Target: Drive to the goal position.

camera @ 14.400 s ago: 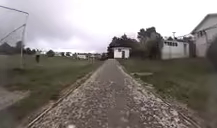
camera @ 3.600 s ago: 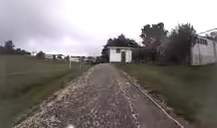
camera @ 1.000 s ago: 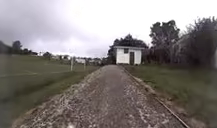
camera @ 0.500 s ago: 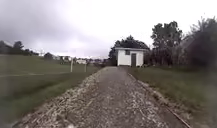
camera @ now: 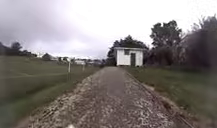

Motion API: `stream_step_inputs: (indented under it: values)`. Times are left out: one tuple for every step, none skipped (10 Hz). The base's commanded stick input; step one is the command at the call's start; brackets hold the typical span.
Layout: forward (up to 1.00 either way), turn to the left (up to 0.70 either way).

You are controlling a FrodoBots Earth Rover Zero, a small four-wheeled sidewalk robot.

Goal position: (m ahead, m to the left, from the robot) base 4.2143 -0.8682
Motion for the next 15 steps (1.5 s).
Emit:
stream_step_inputs:
  values:
    - [0.85,0.0]
    - [0.85,0.0]
    - [0.85,0.0]
    - [0.85,0.0]
    - [0.85,0.0]
    - [0.85,0.0]
    - [0.85,0.0]
    - [0.85,0.0]
    - [0.85,0.0]
    - [0.85,0.0]
    - [0.85,-0.01]
    - [0.85,-0.03]
    - [0.85,-0.08]
    - [0.85,-0.14]
    - [0.85,-0.2]
